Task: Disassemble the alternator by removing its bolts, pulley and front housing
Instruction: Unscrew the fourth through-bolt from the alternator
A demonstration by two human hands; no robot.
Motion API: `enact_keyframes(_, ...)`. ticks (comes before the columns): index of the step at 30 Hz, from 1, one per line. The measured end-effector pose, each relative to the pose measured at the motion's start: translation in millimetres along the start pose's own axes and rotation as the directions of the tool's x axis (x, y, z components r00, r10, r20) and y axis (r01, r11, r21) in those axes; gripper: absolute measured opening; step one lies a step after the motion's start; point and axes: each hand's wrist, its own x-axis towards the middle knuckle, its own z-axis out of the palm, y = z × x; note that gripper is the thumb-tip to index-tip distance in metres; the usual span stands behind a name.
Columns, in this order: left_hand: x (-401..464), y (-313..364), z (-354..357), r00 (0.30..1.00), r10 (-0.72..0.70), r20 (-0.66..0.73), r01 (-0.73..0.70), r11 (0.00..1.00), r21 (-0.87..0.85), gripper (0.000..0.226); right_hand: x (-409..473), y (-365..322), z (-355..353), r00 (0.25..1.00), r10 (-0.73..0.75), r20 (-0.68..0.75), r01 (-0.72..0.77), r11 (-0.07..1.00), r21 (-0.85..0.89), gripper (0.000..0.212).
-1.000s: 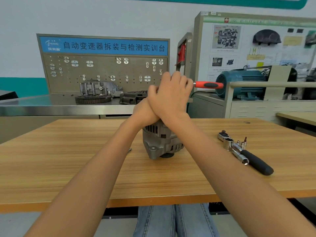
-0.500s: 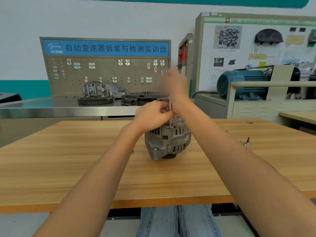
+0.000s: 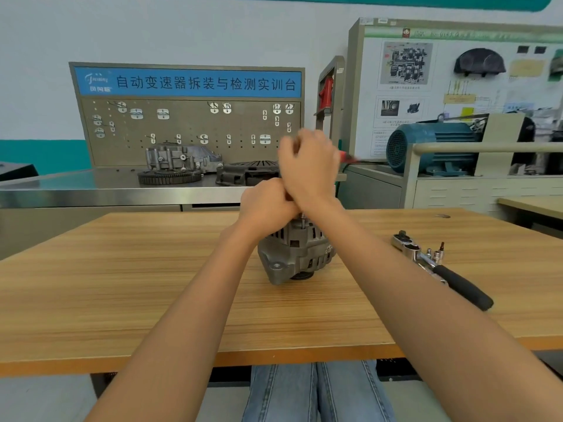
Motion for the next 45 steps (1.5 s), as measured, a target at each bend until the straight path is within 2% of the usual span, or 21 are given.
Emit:
enact_keyframes(1, 0.4, -0.2, 1.1, 1.0, -0.015, -0.004, 0.015, 1.0, 0.027, 0.027, -2.5, 3.8, 2.1, 0.998, -0.06, -0.021, 0.053, 0.968, -0.246, 0.018)
enact_keyframes(2, 0.5, -0.2, 1.6, 1.0, -0.025, -0.002, 0.025, 0.999, 0.038, 0.027, -3.4, 6.6, 2.2, 0.998, -0.06, -0.028, 0.045, 0.923, -0.382, 0.018)
enact_keyframes(4, 0.9, -0.3, 1.9, 1.0, -0.02, 0.004, 0.02, 1.0, 0.023, 0.029, -1.5, 12.8, -1.5, 1.0, -0.023, -0.009, 0.017, 0.903, -0.429, 0.024)
enact_keyframes(10, 1.7, -1.6, -1.1, 0.996, 0.04, 0.082, -0.033, 0.996, -0.088, 0.029, -5.1, 39.5, -13.6, 0.996, 0.078, -0.047, -0.087, 0.959, -0.268, 0.019)
enact_keyframes(14, 4.9, -3.6, -3.2, 0.991, 0.062, 0.118, -0.047, 0.99, -0.131, 0.026, -4.2, 44.4, -12.5, 0.999, 0.031, -0.036, -0.04, 0.961, -0.272, 0.016)
enact_keyframes(19, 3.4, -2.4, -9.1, 0.982, 0.071, 0.172, -0.033, 0.977, -0.212, 0.025, 4.7, 29.9, -7.4, 0.996, -0.091, 0.0, 0.089, 0.973, -0.213, 0.016)
enact_keyframes(24, 2.9, -4.6, -15.9, 0.958, 0.127, 0.256, -0.004, 0.903, -0.429, 0.022, 10.3, 18.9, -8.4, 0.987, -0.124, 0.098, 0.124, 0.992, 0.004, 0.033)
enact_keyframes(28, 2.2, -5.1, -17.5, 0.954, 0.125, 0.274, 0.02, 0.882, -0.471, 0.018, 11.1, 2.6, -3.9, 0.961, -0.212, 0.18, 0.172, 0.961, 0.217, 0.044)
enact_keyframes(31, 2.1, -7.6, -19.3, 0.961, 0.125, 0.247, 0.015, 0.866, -0.5, 0.016, 7.1, -10.8, 4.5, 0.952, -0.202, 0.231, 0.107, 0.924, 0.366, 0.044)
enact_keyframes(33, 2.8, -10.0, -19.5, 0.963, 0.116, 0.242, 0.022, 0.865, -0.502, 0.018, 6.2, -14.0, 6.9, 0.958, -0.151, 0.245, 0.053, 0.929, 0.366, 0.043)
enact_keyframes(35, 3.1, -10.8, -20.0, 0.966, 0.11, 0.235, 0.019, 0.873, -0.487, 0.016, 6.0, -12.6, 6.3, 0.963, -0.142, 0.229, 0.092, 0.972, 0.214, 0.039)
enact_keyframes(36, 3.4, -10.2, -19.8, 0.967, 0.113, 0.229, 0.01, 0.879, -0.476, 0.015, 5.5, -9.8, 5.6, 0.965, -0.16, 0.207, 0.157, 0.987, 0.032, 0.032)
enact_keyframes(38, 5.2, -7.4, -18.0, 0.97, 0.109, 0.219, -0.002, 0.898, -0.439, 0.011, 3.3, -6.2, 4.0, 0.971, -0.18, 0.16, 0.23, 0.892, -0.39, 0.023)
enact_keyframes(40, 5.1, -3.6, -17.1, 0.974, 0.083, 0.21, 0.006, 0.921, -0.389, 0.014, 4.9, -7.8, -0.2, 0.981, -0.124, 0.146, 0.188, 0.768, -0.612, 0.033)
enact_keyframes(43, 1.0, 1.9, -20.2, 0.975, 0.049, 0.216, 0.035, 0.928, -0.371, 0.023, 10.6, -9.8, -3.6, 0.974, -0.091, 0.207, 0.208, 0.725, -0.657, 0.036)
enact_keyframes(45, 1.1, 2.0, -21.0, 0.974, 0.049, 0.222, 0.042, 0.921, -0.388, 0.036, 10.4, -7.7, -6.4, 0.966, -0.136, 0.219, 0.24, 0.782, -0.575, 0.031)
